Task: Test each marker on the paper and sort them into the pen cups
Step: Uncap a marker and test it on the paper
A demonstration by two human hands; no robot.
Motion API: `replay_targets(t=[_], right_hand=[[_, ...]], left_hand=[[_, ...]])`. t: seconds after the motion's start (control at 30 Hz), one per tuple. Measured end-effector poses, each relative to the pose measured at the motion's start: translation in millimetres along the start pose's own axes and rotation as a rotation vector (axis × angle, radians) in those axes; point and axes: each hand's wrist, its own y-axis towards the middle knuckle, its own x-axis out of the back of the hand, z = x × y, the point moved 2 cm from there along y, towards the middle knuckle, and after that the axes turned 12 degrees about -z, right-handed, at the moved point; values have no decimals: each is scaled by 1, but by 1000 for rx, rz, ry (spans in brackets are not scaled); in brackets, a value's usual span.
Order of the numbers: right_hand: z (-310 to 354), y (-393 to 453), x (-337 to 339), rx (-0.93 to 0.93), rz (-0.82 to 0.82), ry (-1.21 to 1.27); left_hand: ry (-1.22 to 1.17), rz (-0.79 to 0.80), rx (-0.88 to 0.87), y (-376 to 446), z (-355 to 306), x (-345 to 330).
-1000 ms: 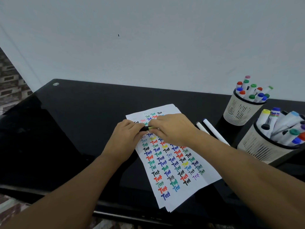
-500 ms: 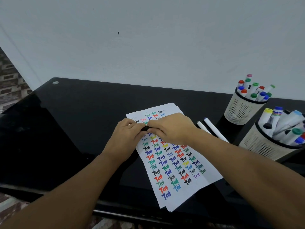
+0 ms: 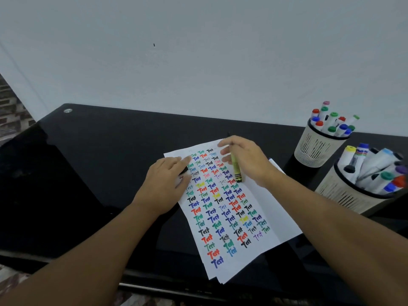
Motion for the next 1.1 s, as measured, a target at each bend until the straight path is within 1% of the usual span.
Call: replay_targets(t=[0.07, 0.13, 0.23, 0.3, 0.47, 0.63, 0.83, 1.1], right_hand=[[-7, 4, -2, -83, -21, 143], [-11, 5, -4, -99, -47, 182], [-18, 11, -10, -96, -147, 236], [-14, 12, -13, -82, -180, 267], [-18, 16, -14, -38, -217, 74], [-26, 16, -16, -52, -246, 48], [-29, 18, -18, -75, -198, -30], [-30, 19, -19, -92, -149, -20]], left_hand=[[34, 80, -30, 1, 1, -4], [48, 141, -28, 3, 3, -6], [34, 161, -3, 4, 4, -5], [31, 169, 13, 4, 3, -4], [32, 199, 43, 5, 1, -1], [36, 199, 49, 7, 0, -2], [28, 194, 58, 5, 1, -2], [30, 195, 62, 6, 1, -2]])
